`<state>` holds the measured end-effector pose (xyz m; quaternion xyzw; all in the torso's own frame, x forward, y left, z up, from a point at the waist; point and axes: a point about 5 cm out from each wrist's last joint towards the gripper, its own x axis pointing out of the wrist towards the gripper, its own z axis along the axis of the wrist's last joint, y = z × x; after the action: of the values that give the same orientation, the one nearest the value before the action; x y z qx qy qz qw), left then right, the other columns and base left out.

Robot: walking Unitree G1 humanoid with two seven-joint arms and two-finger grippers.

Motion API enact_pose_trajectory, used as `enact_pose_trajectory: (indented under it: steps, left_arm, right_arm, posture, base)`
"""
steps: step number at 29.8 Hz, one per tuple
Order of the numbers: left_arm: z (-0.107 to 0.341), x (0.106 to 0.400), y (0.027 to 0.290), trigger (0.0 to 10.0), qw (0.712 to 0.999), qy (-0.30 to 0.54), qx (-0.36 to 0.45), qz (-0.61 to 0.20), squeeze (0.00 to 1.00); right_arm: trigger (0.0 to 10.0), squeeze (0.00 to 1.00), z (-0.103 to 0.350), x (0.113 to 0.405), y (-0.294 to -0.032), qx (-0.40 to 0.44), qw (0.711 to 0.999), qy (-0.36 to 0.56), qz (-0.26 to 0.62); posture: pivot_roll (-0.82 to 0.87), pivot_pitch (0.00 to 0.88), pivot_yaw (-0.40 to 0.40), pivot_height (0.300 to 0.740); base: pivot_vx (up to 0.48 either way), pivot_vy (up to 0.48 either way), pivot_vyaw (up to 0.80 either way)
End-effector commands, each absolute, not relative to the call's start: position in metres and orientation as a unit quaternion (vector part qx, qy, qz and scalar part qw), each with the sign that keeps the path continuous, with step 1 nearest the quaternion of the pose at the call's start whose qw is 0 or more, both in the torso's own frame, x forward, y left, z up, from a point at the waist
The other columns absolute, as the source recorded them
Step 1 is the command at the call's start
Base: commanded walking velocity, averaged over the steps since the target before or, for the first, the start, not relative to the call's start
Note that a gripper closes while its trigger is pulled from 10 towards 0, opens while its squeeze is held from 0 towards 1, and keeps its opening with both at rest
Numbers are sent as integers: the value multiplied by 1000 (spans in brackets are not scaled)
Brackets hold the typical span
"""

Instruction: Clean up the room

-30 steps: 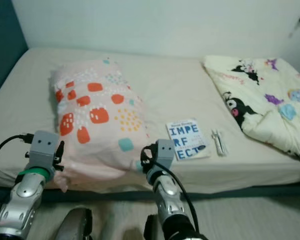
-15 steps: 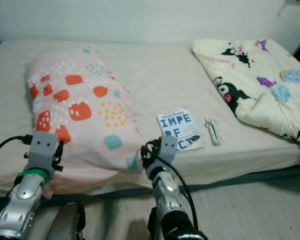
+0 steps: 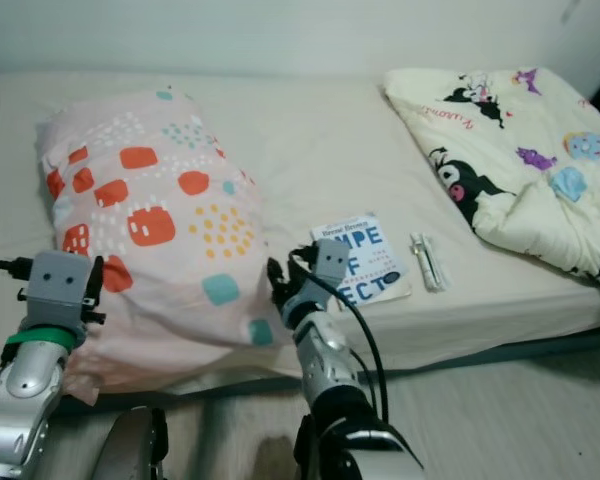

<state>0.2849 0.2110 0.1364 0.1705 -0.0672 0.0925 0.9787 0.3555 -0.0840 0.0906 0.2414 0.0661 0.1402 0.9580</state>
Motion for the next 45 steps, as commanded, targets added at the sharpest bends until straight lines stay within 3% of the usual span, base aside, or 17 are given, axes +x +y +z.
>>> enact_pose_trajectory:
  steps: [1,12,24,32,39,45]
  left_arm:
    - [139,282,210,10000,980,-78,164,84,0]
    - [131,272,231,10000,975,-50,176,125,0]
    - [131,269,211,10000,978,-61,184,75,0]
    - [133,270,202,10000,978,-68,188,56,0]
    - [134,267,194,10000,978,-75,190,39,0]
    - [132,264,184,10000,979,-74,188,26,0]
  right_arm:
    - [10000,1000,87,355,-83,257,953,78,139]
    - [10000,1000,91,357,-62,313,926,97,186]
    - [10000,1000,92,359,-63,379,906,95,164]
    - [10000,1000,87,356,-65,331,921,95,180]
    - [10000,1000,80,350,-56,323,919,113,195]
    - [10000,1000,85,346,-35,343,901,116,239]
  posture:
    - [153,2,-59,587]
    - [164,12,-69,587]
    - [179,25,-74,587]
    - [187,37,-78,587]
    - [198,51,-93,587]
    - [194,54,-110,587]
  base:
    - [0,0,0]
    - [0,0,0]
    - [0,0,0]
    - [0,0,0]
    - [0,0,0]
    - [0,0,0]
